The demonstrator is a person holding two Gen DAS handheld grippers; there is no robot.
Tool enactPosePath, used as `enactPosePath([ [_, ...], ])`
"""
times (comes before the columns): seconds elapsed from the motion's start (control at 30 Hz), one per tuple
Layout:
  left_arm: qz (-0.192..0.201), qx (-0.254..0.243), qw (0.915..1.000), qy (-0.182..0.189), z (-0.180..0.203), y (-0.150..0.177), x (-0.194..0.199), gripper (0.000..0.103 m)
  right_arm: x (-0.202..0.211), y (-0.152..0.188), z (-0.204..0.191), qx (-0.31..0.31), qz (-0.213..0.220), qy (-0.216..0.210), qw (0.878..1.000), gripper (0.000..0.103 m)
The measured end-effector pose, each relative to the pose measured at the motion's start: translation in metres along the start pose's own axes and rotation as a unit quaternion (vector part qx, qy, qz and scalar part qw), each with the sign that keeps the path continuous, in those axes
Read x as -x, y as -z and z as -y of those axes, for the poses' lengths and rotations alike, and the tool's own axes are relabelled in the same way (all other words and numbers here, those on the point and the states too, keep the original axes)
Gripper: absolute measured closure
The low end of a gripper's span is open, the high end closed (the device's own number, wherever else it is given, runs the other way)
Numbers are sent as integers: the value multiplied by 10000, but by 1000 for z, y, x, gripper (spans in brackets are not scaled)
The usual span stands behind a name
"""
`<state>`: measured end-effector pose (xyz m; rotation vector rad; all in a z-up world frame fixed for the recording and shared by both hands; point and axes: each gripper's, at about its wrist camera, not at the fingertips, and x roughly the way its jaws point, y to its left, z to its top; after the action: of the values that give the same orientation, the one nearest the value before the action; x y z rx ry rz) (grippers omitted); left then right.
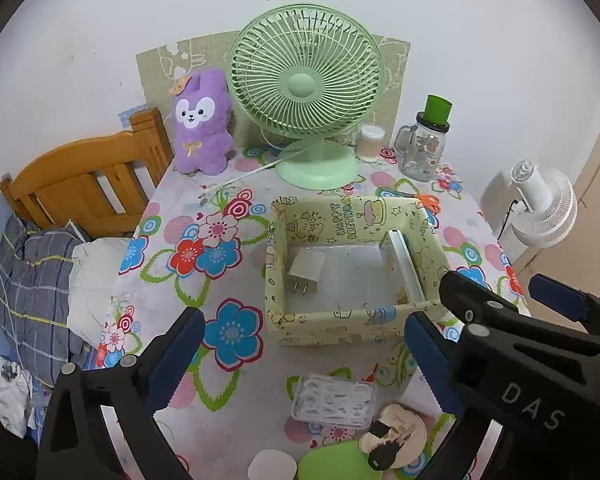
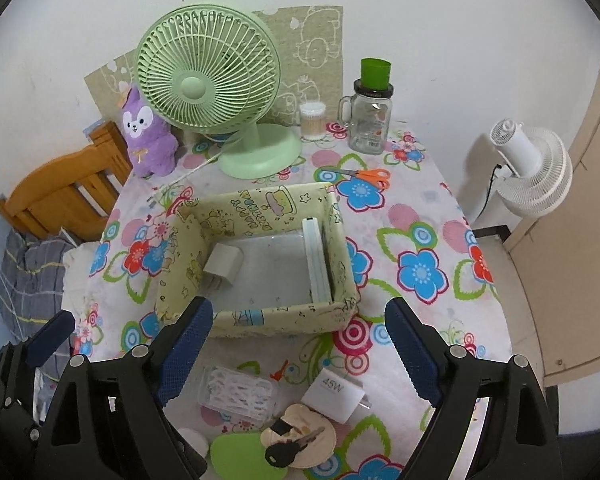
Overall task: Organize rigid objects
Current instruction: 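Withdraw both grippers up and out of the fabric box, then grasp the black key on the wooden coaster with the right gripper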
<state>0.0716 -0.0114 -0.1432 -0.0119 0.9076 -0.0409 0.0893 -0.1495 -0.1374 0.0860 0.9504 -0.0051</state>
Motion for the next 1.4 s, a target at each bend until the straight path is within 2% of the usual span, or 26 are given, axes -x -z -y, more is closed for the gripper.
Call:
enactPosePath([
  [0.23,40,-89,9999,120,0,8,12,0,21,13,-1,41,341,126,9993,13],
  [0.43,74,-122,9997,181,-5,15,21,0,37,26,1,-87,732,-107,9972,13],
  [0.6,19,-127,9998,178,-11,22,22,0,44,38,2,-129,977,-78,9951,13],
  [0.93,69,-399,9989,240,-13,43,23,0,41,60,2,-35,945,187,9953,13],
  [1.07,45,-441,9985,325,-12,51,19,0,36,70,2,46,871,125,9961,13],
  [1.2,6,-424,9984,379,-11,60,15,1,30,78,8,-11,815,-110,9966,13],
  [1.4,-73,-298,9992,258,-10,71,3,3,18,87,10,360,902,-190,9951,13],
])
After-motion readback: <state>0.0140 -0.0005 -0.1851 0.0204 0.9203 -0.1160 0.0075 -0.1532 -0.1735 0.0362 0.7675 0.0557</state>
